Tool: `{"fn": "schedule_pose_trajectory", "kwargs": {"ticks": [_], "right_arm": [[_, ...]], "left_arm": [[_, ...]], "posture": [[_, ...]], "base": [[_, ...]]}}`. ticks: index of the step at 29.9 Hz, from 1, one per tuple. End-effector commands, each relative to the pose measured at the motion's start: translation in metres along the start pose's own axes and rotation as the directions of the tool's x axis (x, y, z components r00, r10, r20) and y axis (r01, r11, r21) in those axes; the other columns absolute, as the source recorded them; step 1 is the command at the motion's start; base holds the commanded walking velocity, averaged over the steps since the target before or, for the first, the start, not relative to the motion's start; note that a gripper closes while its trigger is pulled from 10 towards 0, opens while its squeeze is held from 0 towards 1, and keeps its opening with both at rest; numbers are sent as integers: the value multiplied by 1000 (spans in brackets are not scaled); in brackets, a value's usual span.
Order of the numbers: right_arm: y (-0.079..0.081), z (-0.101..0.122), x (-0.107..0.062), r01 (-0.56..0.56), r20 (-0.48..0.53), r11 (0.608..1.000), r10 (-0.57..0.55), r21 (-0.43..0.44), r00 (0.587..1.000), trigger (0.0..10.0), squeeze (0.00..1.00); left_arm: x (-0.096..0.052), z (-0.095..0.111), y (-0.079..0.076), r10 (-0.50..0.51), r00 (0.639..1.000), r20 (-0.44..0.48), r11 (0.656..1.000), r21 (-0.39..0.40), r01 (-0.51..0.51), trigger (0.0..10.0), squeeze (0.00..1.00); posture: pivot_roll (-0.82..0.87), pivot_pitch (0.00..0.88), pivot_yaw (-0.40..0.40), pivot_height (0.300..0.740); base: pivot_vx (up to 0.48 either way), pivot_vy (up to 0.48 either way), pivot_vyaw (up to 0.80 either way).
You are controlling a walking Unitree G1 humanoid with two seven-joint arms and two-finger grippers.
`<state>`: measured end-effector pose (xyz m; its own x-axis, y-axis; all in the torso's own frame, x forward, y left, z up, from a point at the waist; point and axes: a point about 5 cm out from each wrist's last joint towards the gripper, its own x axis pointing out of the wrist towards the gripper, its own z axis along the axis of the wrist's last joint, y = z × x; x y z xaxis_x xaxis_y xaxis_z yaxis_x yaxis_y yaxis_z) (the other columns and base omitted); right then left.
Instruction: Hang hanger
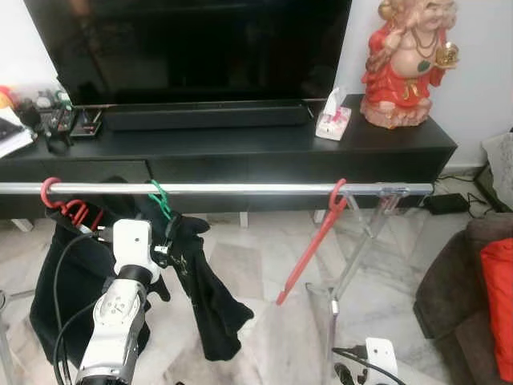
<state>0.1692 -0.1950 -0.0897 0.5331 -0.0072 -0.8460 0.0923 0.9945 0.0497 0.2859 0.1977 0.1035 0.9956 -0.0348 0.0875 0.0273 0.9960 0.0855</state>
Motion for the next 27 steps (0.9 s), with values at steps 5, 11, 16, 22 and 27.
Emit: {"fn": "schedule_pose_trajectory", "kwargs": {"ticks": [5,11,16,22,27], "right_arm": [[5,-1,1,-20,-7,1000,20,4,1000,10000,0],[5,-1,1,-25,-9,1000,25,1,1000,10000,0],[5,-1,1,-25,-8,1000,25,3,1000,10000,0],[6,-1,1,-27,-10,1000,27,3,1000,10000,0],[6,-1,1,-28,-12,1000,28,3,1000,10000,0]], "left_arm": [[-5,-1,-2,-10,1000,-27,999,-36,9,10000,0],[-11,-9,-7,-30,997,-66,999,-19,29,10000,0],[-6,-7,-9,-36,997,-66,999,-17,35,10000,0],[-4,-5,-8,-40,997,-62,999,-14,39,10000,0],[-3,-5,-5,-37,997,-68,999,-23,35,10000,0]], "posture": [[-37,49,7,740],[-35,49,5,740],[-39,48,7,740],[-39,47,8,740],[-37,50,8,740]], "base": [[0,0,0],[0,0,0],[0,-336,0],[0,-413,0],[0,-231,0]]}}
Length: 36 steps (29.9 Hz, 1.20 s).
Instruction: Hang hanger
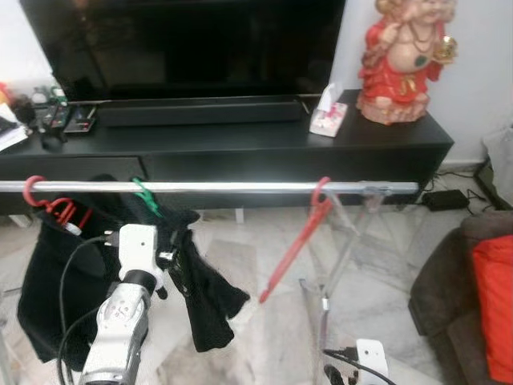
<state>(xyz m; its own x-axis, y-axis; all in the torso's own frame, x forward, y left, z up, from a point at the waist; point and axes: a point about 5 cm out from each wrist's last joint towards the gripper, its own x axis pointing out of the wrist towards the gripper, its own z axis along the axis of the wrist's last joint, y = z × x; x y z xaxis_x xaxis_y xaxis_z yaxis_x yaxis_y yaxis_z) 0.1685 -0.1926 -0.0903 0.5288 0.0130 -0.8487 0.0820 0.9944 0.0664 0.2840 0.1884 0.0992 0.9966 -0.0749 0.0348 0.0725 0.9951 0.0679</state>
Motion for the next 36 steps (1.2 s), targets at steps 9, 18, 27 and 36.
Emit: {"fn": "schedule_pose_trajectory", "kwargs": {"ticks": [9,18,27,36], "right_arm": [[3,0,1,-10,-4,1000,10,3,1000,10000,0],[3,-1,0,-11,-6,1000,11,1,1000,10000,0],[3,-1,0,-16,-4,1000,16,2,1000,10000,0],[4,0,1,-19,-5,1000,19,7,1000,10000,0]], "left_arm": [[3,1,7,8,999,-48,1000,-18,-9,10000,0],[17,9,-3,35,986,-163,995,-89,-50,10000,0],[38,24,-7,42,976,-212,984,-162,-77,10000,0],[55,33,3,178,921,-347,962,-135,-236,10000,0]], "posture": [[-37,43,9,740],[-35,33,5,740],[-36,41,6,740],[-38,55,5,740]], "base": [[0,0,0],[0,0,0],[0,0,0],[0,0,0]]}}
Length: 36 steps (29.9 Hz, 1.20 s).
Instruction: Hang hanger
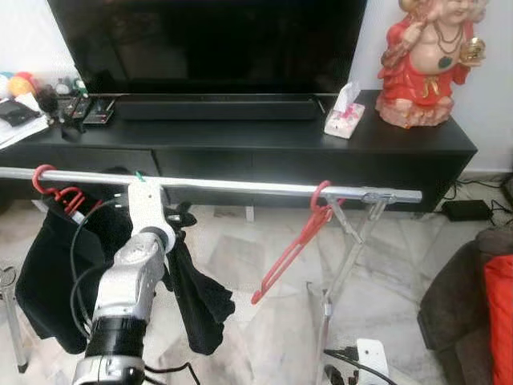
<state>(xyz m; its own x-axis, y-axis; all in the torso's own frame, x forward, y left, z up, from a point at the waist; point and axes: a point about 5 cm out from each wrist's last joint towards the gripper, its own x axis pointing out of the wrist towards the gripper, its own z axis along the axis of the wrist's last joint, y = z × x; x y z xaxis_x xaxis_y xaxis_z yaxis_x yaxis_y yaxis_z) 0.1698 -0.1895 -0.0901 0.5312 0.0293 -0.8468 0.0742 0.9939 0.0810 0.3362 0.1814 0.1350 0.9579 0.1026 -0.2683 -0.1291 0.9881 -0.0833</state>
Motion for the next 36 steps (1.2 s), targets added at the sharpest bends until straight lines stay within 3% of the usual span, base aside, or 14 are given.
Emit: {"fn": "schedule_pose_trajectory", "kwargs": {"ticks": [1,12,14,17,19,20,21,22,23,24,25,30,36], "right_arm": [[0,-1,0,-3,-6,1000,3,5,1000,10000,0],[1,0,0,-11,-6,1000,11,-1,1000,10000,0],[1,0,0,-11,-5,1000,11,0,1000,10000,0],[1,0,0,-11,-5,1000,11,1,1000,10000,0],[1,0,0,-11,-6,1000,11,1,1000,10000,0],[1,0,0,-11,-6,1000,12,0,1000,10000,0],[1,0,0,-12,-6,1000,12,0,1000,10000,0],[1,0,0,-13,-6,1000,13,0,1000,10000,0],[1,0,0,-13,-6,1000,13,1,1000,10000,0],[1,0,0,-13,-6,1000,13,0,1000,10000,0],[1,0,0,-12,-6,1000,12,-1,1000,10000,0],[1,0,0,-12,-6,1000,12,-1,1000,10000,0],[1,0,0,-13,-6,1000,13,-4,1000,10000,0]], "left_arm": [[1,0,3,32,999,-36,999,4,-32,10000,0],[0,-11,9,92,990,-110,996,22,-90,10000,0],[0,-12,9,95,989,-113,995,28,-92,4039,0],[-1,-13,8,94,989,-114,995,28,-92,3804,0],[-1,-12,7,93,990,-108,995,29,-91,784,0],[0,-11,7,94,990,-103,995,29,-91,745,0],[0,-10,7,98,990,-96,995,36,-95,902,0],[-1,-6,8,106,991,-80,993,65,-101,3451,0],[-2,-5,9,108,992,-71,991,82,-102,3451,0],[-2,-3,9,110,992,-63,990,95,-104,6157,0],[-4,0,11,112,992,-51,988,111,-106,10000,0],[-7,1,12,101,994,-46,986,136,-94,10000,0],[-15,-19,2,-23,986,-168,979,198,56,10000,0]], "posture": [[-39,57,4,740],[-35,63,2,740],[-36,64,2,740],[-36,64,2,740],[-35,65,1,740],[-35,65,1,740],[-35,65,1,740],[-37,66,0,740],[-35,66,0,740],[-35,66,0,740],[-33,66,0,740],[-33,66,0,740],[-29,63,-2,740]], "base": [[0,0,0],[0,0,0],[0,0,0],[0,0,0],[0,0,0],[0,0,0],[0,0,0],[0,0,0],[0,0,0],[0,0,0],[0,0,0],[0,0,0],[0,0,0]]}}
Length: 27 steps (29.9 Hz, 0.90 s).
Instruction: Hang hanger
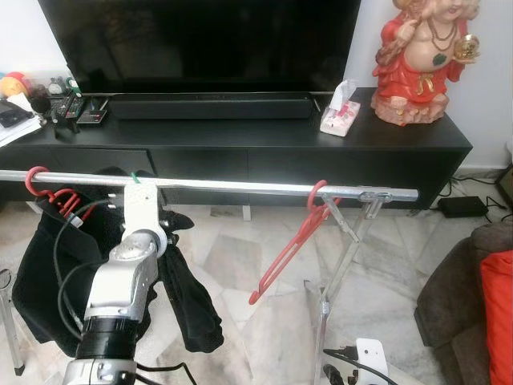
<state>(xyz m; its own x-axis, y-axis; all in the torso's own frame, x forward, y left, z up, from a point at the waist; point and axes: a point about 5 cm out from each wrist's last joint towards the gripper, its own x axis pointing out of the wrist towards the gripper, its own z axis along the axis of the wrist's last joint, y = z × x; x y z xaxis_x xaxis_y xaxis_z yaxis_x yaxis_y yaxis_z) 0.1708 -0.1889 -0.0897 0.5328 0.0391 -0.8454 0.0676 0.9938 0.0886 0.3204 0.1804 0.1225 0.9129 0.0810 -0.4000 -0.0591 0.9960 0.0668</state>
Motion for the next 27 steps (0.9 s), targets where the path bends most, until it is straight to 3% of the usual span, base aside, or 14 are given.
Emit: {"fn": "schedule_pose_trajectory", "kwargs": {"ticks": [1,11,17,20,27], "right_arm": [[0,-1,0,-3,-6,1000,3,-2,1000,10000,0],[0,-1,0,-3,-7,1000,3,-3,1000,10000,0],[0,-1,0,-3,-5,1000,3,-3,1000,10000,0],[0,-1,0,-4,-6,1000,4,-6,1000,10000,0],[0,0,0,-6,-6,1000,6,-8,1000,10000,0]], "left_arm": [[-3,-6,-3,-39,999,-38,998,49,40,10000,0],[-15,-15,-14,-180,975,-129,971,137,197,10000,0],[-30,-9,-15,-267,952,-152,922,247,298,10000,0],[-32,8,-10,-229,971,-71,930,277,240,10000,0],[-35,34,-6,-190,982,15,938,299,177,10000,0]], "posture": [[-29,63,-2,740],[-27,65,0,740],[-24,64,0,740],[-24,64,0,740],[-22,62,-1,740]], "base": [[0,0,0],[0,0,0],[0,0,0],[0,0,0],[0,0,0]]}}
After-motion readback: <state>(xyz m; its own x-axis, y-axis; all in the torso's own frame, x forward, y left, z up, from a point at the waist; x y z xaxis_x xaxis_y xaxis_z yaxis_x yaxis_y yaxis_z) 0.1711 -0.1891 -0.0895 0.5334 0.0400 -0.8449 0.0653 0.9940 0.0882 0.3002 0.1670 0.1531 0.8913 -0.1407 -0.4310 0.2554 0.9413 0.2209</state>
